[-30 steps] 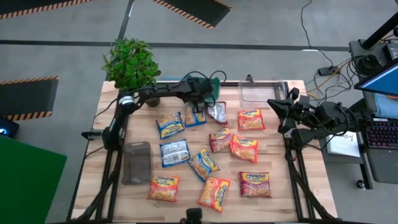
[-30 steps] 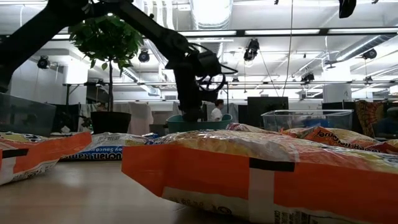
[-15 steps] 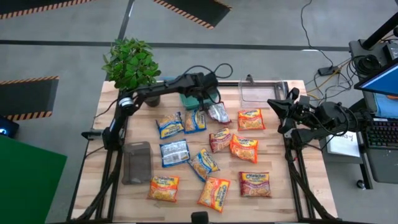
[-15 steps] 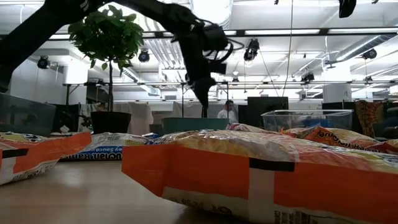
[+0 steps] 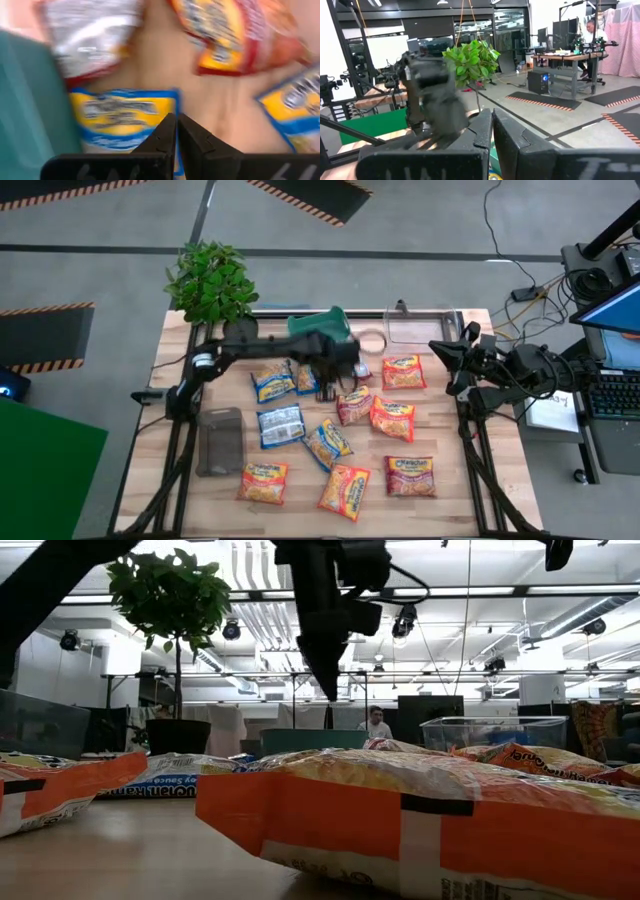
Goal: Sort Maruchan noodles
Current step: Put the top right blue noodle pack into the green bin
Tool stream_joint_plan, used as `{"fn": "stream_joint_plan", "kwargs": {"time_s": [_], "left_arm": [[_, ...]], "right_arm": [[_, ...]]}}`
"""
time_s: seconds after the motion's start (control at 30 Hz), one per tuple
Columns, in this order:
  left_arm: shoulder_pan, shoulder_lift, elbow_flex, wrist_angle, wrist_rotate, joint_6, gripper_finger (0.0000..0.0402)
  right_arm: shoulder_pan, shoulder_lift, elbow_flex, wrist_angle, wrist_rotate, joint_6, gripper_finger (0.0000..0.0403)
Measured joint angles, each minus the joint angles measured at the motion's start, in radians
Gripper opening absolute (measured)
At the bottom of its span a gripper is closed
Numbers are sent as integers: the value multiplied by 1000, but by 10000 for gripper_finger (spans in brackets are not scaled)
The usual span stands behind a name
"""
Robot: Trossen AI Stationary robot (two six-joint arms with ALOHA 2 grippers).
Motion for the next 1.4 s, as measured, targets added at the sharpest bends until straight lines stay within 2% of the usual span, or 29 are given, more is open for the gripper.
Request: {"fn": "stream_joint_plan", "kwargs": {"time_s": [0.1,0.27,0.43,0.53,0.67,0.83,0.93,1.07,1.2,1.4], "left_arm": [[-42,0,-61,10,-10,2,0],[-78,-41,-201,157,-87,-1,0],[-104,-129,-349,342,-255,-53,0],[-108,-154,-414,367,-290,-88,9],[-111,-154,-464,385,-281,-168,53],[-111,-131,-475,405,-325,-234,142],[-111,-119,-475,425,-373,-230,199],[-112,-106,-477,446,-381,-199,256],[-112,-96,-480,484,-381,-198,279],[-111,-75,-502,531,-415,-205,272]], "right_arm": [[0,0,0,0,0,1,9],[0,0,0,1,0,1,9],[0,0,0,1,0,6,9],[0,0,0,1,-1,14,9],[0,0,0,1,-1,11,9],[0,0,0,1,0,11,9],[0,0,0,1,0,12,9],[0,0,0,1,0,12,9],[0,0,0,0,0,12,9],[0,1,0,0,-1,12,9]]}}
